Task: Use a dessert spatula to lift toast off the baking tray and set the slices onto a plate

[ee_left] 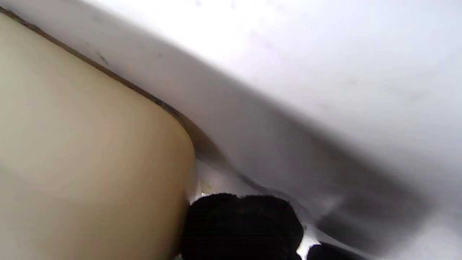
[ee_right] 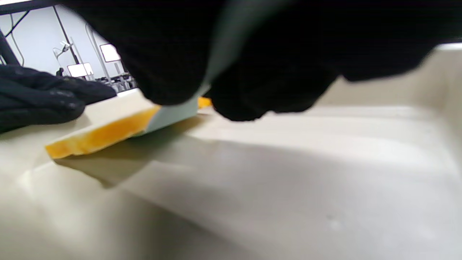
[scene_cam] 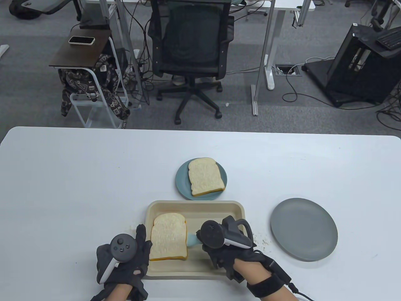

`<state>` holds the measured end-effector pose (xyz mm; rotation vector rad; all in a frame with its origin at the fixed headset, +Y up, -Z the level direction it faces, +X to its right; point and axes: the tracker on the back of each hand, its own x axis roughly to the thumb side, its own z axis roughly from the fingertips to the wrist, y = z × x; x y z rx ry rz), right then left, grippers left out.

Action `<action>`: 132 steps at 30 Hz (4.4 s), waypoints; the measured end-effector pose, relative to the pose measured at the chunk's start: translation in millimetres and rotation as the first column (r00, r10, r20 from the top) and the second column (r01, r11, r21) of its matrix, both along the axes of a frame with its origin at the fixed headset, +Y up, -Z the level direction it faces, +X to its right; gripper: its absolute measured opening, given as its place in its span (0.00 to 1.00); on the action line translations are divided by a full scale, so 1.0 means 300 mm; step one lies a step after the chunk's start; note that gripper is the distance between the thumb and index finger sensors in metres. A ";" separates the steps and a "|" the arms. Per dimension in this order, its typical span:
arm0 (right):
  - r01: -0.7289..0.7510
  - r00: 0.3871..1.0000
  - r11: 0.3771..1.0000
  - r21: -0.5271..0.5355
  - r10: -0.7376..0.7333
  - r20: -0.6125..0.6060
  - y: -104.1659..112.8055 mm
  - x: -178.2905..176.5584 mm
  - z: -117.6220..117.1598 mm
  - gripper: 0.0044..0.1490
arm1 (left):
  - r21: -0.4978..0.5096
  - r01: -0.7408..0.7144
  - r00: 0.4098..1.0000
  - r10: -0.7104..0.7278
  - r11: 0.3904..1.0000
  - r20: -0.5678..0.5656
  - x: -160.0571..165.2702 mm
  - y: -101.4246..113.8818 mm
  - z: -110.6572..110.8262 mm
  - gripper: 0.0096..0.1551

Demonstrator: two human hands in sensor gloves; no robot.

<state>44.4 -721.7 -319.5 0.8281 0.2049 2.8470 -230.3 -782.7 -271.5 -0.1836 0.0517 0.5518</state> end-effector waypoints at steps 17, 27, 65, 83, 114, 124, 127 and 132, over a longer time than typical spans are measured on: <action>0.100 0.994 0.995 -0.004 -0.100 0.032 0.049 0.108 -0.032 0.31 | -0.014 -0.016 1.000 0.016 1.000 0.000 -0.003 -0.003 0.002 0.37; 0.092 0.992 0.993 0.075 -0.098 0.085 0.249 0.242 -0.200 0.31 | -0.016 -0.022 1.000 0.022 1.000 0.001 -0.005 -0.004 0.001 0.37; -0.197 0.913 0.976 -0.096 0.218 0.346 0.232 0.191 -0.620 0.31 | -0.021 -0.037 0.999 0.037 0.999 0.003 -0.012 -0.005 -0.001 0.37; -0.279 0.852 0.959 -0.043 0.268 0.450 0.275 0.393 -0.492 0.32 | -0.022 -0.038 0.999 0.039 0.999 0.003 -0.012 -0.005 -0.001 0.37; 0.006 0.579 0.972 0.233 -0.193 0.792 -0.029 0.960 0.225 0.31 | -0.032 -0.044 0.999 0.044 0.999 0.003 -0.011 -0.007 0.001 0.37; -0.117 0.610 0.979 0.165 -0.060 0.790 -0.089 0.927 0.220 0.32 | -0.039 -0.055 0.998 0.055 0.998 0.003 -0.015 -0.009 0.003 0.37; -0.096 0.592 0.983 0.154 -0.068 0.803 -0.100 0.923 0.221 0.32 | -0.040 -0.057 0.998 0.057 0.998 0.003 -0.016 -0.009 0.003 0.37; -0.079 0.584 0.989 0.127 -0.057 0.810 -0.109 0.928 0.221 0.32 | -0.040 -0.064 0.998 0.064 0.997 0.003 -0.019 -0.009 0.004 0.37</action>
